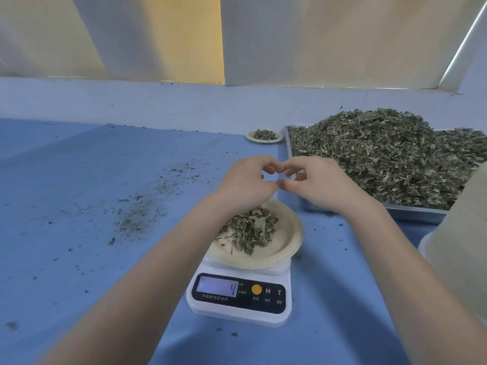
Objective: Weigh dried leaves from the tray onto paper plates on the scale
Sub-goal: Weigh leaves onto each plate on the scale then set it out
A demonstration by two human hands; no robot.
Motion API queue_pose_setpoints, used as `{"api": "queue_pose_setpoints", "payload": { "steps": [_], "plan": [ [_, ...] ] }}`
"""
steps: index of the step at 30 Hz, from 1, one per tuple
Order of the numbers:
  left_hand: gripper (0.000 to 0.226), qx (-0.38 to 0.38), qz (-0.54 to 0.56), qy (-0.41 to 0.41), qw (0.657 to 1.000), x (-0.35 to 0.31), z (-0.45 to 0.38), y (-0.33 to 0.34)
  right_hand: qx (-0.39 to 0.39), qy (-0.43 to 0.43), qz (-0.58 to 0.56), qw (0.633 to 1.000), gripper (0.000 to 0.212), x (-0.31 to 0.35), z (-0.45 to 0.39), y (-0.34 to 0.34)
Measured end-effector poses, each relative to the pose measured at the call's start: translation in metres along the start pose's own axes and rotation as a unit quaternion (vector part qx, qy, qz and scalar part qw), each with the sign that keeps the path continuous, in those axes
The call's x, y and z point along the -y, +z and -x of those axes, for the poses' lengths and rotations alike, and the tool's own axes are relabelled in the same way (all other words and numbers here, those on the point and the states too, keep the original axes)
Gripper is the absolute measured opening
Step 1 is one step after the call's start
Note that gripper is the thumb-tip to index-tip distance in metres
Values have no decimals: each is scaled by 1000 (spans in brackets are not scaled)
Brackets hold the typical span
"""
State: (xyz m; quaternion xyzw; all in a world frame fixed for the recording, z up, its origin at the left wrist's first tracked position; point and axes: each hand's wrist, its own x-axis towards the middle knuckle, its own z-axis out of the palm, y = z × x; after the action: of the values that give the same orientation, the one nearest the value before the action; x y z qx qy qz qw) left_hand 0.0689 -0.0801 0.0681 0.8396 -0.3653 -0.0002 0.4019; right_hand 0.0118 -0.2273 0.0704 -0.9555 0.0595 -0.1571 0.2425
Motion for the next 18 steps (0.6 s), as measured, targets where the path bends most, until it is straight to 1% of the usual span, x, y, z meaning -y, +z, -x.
{"api": "queue_pose_setpoints", "payload": {
  "steps": [4, 7, 8, 10, 11, 13, 14, 16, 17, 18],
  "plan": [
    [30, 51, -51, 22, 997, -20, -35, 25, -8, 52, 38, 998, 27, -26, -7, -12],
    [37, 100, -104, 36, 989, -34, -61, 51, -9, 100, 104, 990, 22, -50, -13, -19],
    [40, 125, -132, 44, 982, -38, -70, 60, -1, 128, 127, 984, 23, -61, -16, -19],
    [43, 186, -199, 56, 961, -43, -87, 80, 24, 204, 165, 965, 33, -83, -24, -19],
    [43, 212, -237, 56, 946, -43, -95, 89, 46, 242, 180, 952, 39, -94, -28, -18],
    [38, 247, -302, 44, 920, -42, -110, 102, 103, 291, 191, 932, 48, -114, -34, -13],
    [35, 260, -326, 36, 908, -40, -117, 106, 125, 302, 179, 928, 53, -121, -37, -11],
    [24, 282, -362, 20, 888, -36, -126, 110, 149, 292, 133, 935, 52, -131, -43, -6],
    [19, 289, -366, 12, 884, -33, -130, 112, 152, 267, 107, 946, 49, -134, -47, -4],
    [21, 298, -358, 2, 885, -31, -134, 114, 154, 232, 78, 957, 42, -134, -49, -1]
  ]
}}
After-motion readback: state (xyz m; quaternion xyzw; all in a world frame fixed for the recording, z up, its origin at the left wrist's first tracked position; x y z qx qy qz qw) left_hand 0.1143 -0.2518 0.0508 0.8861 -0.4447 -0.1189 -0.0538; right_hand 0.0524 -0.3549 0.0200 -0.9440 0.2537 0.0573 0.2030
